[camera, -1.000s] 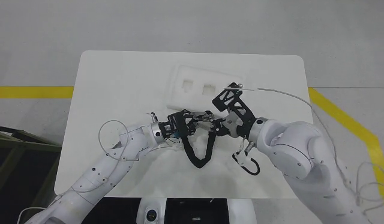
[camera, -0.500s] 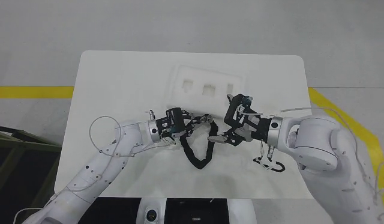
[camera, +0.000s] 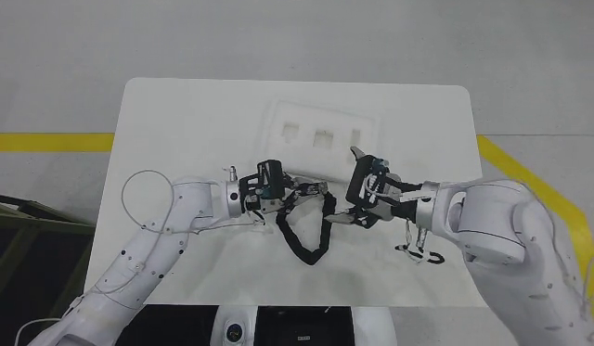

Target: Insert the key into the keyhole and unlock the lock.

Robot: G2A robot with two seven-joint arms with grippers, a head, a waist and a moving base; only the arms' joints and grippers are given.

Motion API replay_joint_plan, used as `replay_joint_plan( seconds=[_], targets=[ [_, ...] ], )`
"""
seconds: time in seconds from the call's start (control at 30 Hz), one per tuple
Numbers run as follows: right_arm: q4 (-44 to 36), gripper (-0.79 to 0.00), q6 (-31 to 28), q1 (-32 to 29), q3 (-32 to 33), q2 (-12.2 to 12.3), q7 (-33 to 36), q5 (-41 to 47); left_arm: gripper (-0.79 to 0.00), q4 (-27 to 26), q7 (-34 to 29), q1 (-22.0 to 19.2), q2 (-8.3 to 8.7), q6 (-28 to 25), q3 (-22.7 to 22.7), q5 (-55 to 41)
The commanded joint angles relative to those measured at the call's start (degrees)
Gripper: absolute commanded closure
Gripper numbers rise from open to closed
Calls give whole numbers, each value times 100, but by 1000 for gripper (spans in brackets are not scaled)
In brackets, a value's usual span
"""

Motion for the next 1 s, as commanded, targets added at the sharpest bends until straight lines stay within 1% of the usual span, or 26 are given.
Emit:
replay_joint_plan(
  seconds=[0.0, 0.2, 0.27, 0.4, 0.5, 0.6, 0.63, 0.67, 0.73, 0.8, 0.83, 0.87, 0.93, 0.97],
  targets=[
    [45, -785, -479, 100, -56, 18, -81, -351, 0, 46, -215, -40, -8, -200, -1, -303],
    [496, -785, -1551, 325, -143, 51, -845, -1167, 0, 36, -888, -198, 2, -832, -28, -1034],
    [634, -785, -1775, 411, -185, 54, -1097, -1412, 0, -9, -1185, -258, 17, -832, 56, -1234],
    [667, -785, -1821, 583, -448, 83, -1567, -1921, 0, -29, -1680, -413, 69, -832, 284, -1785],
    [656, -785, -1821, 691, -691, 150, -1949, -2193, 0, 8, -1908, -538, 109, -832, 415, -2169],
    [660, -785, -1821, 788, -961, 265, -2155, -2438, 0, 34, -2026, -615, 142, -832, 501, -2388],
    [668, -773, -1821, 829, -1042, 307, -2196, -2499, 0, 33, -2050, -633, 151, -832, 530, -2438],
    [685, -733, -1821, 871, -1102, 348, -2252, -2541, 0, 35, -2066, -644, 159, -832, 559, -2486],
    [739, -742, -1821, 942, -1168, 425, -2393, -2580, 0, 44, -2080, -669, 176, -832, 602, -2561],
    [763, -730, -1821, 995, -1196, 498, -2524, -2641, 0, 62, -2073, -679, 191, -832, 641, -2641],
    [770, -705, -1821, 1012, -1195, 533, -2586, -2680, 0, 73, -2076, -688, 201, -832, 655, -2668],
    [778, -631, -1821, 1021, -1188, 567, -2644, -2719, 0, 83, -2072, -690, 211, -832, 669, -2705],
    [775, -585, -1821, 1030, -1169, 632, -2770, -2788, 0, 89, -2068, -697, 233, -832, 699, -2774],
    [762, -548, -1821, 1029, -1163, 662, -2830, -2830, 0, 93, -2067, -700, 245, -832, 709, -2796]
  ],
)
